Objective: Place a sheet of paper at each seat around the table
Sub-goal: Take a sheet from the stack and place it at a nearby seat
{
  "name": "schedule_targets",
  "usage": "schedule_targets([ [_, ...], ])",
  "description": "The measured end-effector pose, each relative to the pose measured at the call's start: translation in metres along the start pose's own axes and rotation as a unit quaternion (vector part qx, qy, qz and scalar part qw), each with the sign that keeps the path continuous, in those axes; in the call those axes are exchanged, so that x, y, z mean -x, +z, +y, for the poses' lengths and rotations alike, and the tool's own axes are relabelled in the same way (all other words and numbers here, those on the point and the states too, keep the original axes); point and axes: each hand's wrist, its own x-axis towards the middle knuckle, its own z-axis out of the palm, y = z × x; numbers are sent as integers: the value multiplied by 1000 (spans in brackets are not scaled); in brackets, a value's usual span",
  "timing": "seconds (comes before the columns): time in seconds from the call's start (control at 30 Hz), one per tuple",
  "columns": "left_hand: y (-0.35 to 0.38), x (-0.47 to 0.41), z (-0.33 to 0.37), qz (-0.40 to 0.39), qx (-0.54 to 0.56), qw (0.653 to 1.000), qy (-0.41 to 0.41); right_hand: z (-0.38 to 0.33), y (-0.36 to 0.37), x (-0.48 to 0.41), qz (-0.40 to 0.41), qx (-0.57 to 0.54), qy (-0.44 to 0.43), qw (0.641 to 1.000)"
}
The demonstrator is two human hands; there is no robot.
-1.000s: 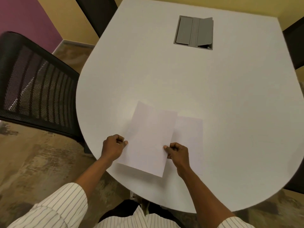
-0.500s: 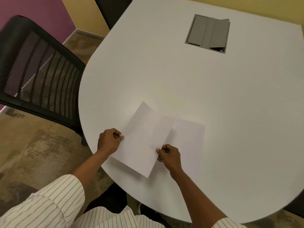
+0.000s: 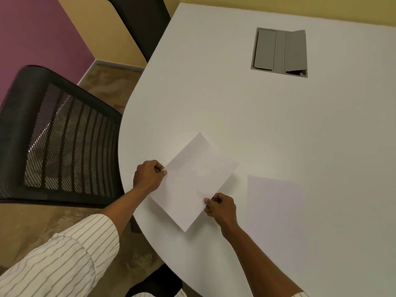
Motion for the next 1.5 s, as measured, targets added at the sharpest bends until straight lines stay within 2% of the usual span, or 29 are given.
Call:
schedule_targets([
  [0.27,-41,-102,10,-14,-40,999,23,-48,77,-42,5,-13,8,1000],
  [0.57,-55,-187,26,-40,-118,990,69,-76,137,-82,23,-19,59,998],
  [0.9,-39,-237,33,-41,-198,970,136,-64,176,-107,90,-69,86,990],
  [1.2,-30,-252,33,-48,-230,960,152,-62,189,-116,102,-138,118,978],
  [1.33,-28,-251,38,-52,-274,949,149,-64,192,-112,93,-94,111,985],
  [1.5,-26,-247,44,-48,-317,933,164,-67,183,-103,40,9,124,992],
])
